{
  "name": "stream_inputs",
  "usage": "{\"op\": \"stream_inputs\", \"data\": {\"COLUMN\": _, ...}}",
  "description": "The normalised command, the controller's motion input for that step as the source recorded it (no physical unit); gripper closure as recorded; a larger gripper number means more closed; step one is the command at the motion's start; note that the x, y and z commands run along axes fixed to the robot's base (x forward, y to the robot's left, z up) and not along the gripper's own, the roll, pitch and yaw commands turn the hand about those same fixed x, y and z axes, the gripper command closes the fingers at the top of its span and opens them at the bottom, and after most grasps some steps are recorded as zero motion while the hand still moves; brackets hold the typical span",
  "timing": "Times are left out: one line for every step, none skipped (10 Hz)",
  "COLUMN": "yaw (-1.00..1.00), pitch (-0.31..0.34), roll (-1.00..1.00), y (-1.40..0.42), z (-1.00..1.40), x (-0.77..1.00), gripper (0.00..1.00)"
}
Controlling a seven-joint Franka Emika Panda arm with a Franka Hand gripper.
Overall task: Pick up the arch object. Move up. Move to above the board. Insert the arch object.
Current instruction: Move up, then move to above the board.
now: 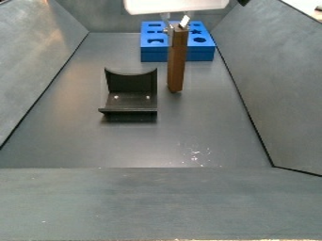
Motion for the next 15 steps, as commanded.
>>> {"op": "stream_inputs", "data": {"yaw": -0.01, "pitch": 0.017, "roll": 0.00, "y": 0.03, "z": 0.83, "x": -0.06, "gripper": 1.00}}
{"op": "stream_inputs", "data": {"yaw": -0.01, "pitch": 0.042, "roll": 0.00, "y": 0.03, "z": 0.65, "x": -0.09, "gripper": 1.00}}
{"op": "stream_inputs", "data": {"yaw": -0.01, "pitch": 0.041, "roll": -0.01, "y": 0.02, "z": 0.55, "x": -0.07, "gripper": 1.00}}
{"op": "stream_inputs", "data": {"yaw": 0.00, "pitch": 0.040, "roll": -0.02, "y": 0.01, "z": 0.33, "x": -0.04, "gripper": 1.00}}
{"op": "stream_inputs", "data": {"yaw": 0.12, "pitch": -0.197, "roll": -0.05, "y": -0.18, "z": 1.00, "x": 0.03, "gripper": 1.00}}
{"op": "stream_inputs", "data": {"yaw": 0.12, "pitch": -0.184, "roll": -0.05, "y": -0.19, "z": 1.00, "x": 0.03, "gripper": 1.00}}
{"op": "stream_inputs", "data": {"yaw": 0.11, "pitch": -0.126, "roll": -0.05, "y": -0.18, "z": 1.00, "x": 0.02, "gripper": 1.00}}
{"op": "stream_inputs", "data": {"yaw": 0.08, "pitch": -0.071, "roll": -0.05, "y": -0.16, "z": 1.00, "x": 0.02, "gripper": 1.00}}
{"op": "stream_inputs", "data": {"yaw": 0.06, "pitch": -0.007, "roll": -0.06, "y": -0.16, "z": 1.00, "x": 0.01, "gripper": 1.00}}
{"op": "stream_inputs", "data": {"yaw": 0.05, "pitch": 0.028, "roll": -0.06, "y": -0.15, "z": 1.00, "x": 0.02, "gripper": 1.00}}
{"op": "stream_inputs", "data": {"yaw": 0.04, "pitch": 0.070, "roll": -0.07, "y": -0.13, "z": 1.00, "x": 0.03, "gripper": 1.00}}
{"op": "stream_inputs", "data": {"yaw": 0.04, "pitch": 0.088, "roll": -0.06, "y": -0.12, "z": 1.00, "x": 0.03, "gripper": 1.00}}
{"op": "stream_inputs", "data": {"yaw": 0.04, "pitch": 0.093, "roll": -0.06, "y": -0.11, "z": 1.00, "x": 0.03, "gripper": 1.00}}
{"op": "stream_inputs", "data": {"yaw": 0.04, "pitch": 0.093, "roll": -0.05, "y": -0.08, "z": 0.89, "x": 0.03, "gripper": 1.00}}
{"op": "stream_inputs", "data": {"yaw": 0.04, "pitch": 0.088, "roll": -0.04, "y": -0.06, "z": 0.72, "x": 0.02, "gripper": 1.00}}
